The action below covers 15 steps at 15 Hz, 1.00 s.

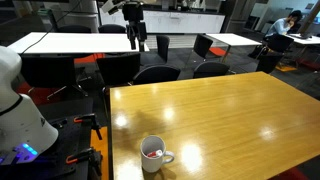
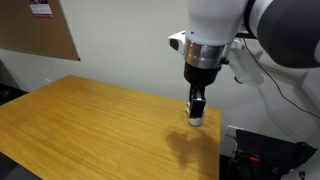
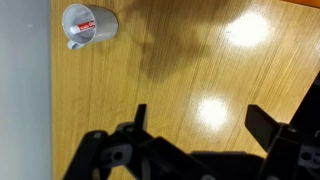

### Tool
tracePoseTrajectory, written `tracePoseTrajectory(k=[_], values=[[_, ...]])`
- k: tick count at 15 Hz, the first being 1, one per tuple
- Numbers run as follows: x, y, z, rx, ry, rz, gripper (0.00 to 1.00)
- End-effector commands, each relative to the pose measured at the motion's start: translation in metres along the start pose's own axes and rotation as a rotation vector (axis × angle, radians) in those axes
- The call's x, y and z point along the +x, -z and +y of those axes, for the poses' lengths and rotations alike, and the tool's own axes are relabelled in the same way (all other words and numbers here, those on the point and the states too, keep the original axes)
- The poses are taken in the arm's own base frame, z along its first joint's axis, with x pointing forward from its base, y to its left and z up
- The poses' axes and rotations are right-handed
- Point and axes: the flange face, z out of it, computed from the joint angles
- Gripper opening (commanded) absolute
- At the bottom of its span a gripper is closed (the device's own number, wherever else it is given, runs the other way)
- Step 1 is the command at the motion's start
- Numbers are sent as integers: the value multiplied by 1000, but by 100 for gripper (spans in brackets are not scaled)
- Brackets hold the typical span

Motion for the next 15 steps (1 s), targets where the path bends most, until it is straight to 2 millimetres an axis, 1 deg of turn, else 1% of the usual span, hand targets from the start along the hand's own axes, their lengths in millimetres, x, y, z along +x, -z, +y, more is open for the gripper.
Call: tracePoseTrajectory(k=[1,6,9,12,15], values=[[0,1,0,0,0,-1,100],[0,1,0,0,0,-1,100],[5,-3,5,22,-45,37,100],[13,-8,15,68,-154,112,100],[21,-15,27,103,-303,182,100]])
